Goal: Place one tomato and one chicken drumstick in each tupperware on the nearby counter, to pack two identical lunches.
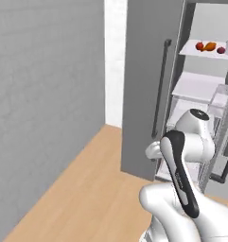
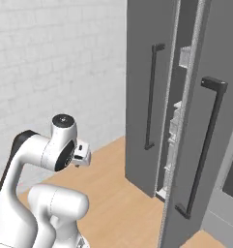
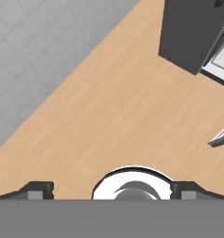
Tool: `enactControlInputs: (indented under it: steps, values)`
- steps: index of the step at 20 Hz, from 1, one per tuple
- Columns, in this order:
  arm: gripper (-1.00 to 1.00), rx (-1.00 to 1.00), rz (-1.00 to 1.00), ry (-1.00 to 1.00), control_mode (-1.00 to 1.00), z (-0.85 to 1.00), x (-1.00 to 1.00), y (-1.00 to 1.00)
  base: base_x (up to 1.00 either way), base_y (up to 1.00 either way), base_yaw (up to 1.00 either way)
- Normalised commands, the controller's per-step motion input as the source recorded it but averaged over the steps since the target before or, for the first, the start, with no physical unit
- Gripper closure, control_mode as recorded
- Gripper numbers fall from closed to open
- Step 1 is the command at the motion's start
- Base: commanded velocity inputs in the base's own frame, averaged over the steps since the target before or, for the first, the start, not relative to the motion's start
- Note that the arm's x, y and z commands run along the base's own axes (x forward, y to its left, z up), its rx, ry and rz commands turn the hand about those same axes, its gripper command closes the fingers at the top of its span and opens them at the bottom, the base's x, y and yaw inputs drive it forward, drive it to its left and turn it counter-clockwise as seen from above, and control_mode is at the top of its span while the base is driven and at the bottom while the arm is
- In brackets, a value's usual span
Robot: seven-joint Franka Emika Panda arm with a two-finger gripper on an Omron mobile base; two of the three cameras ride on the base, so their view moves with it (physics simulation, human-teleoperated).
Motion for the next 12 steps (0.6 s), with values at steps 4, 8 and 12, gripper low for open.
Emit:
enactControlInputs:
  steps: [4,8,12]
  values:
    - [-1.0,0.0,0.0,0.0,1.0,0.0,0.0,0.0,0.79,0.57,-0.51]
    - [-1.0,0.0,0.0,0.0,1.0,0.0,0.0,0.0,0.76,0.32,-0.57]
    - [-1.0,0.0,0.0,0.0,1.0,0.0,0.0,0.0,0.81,0.13,-0.54]
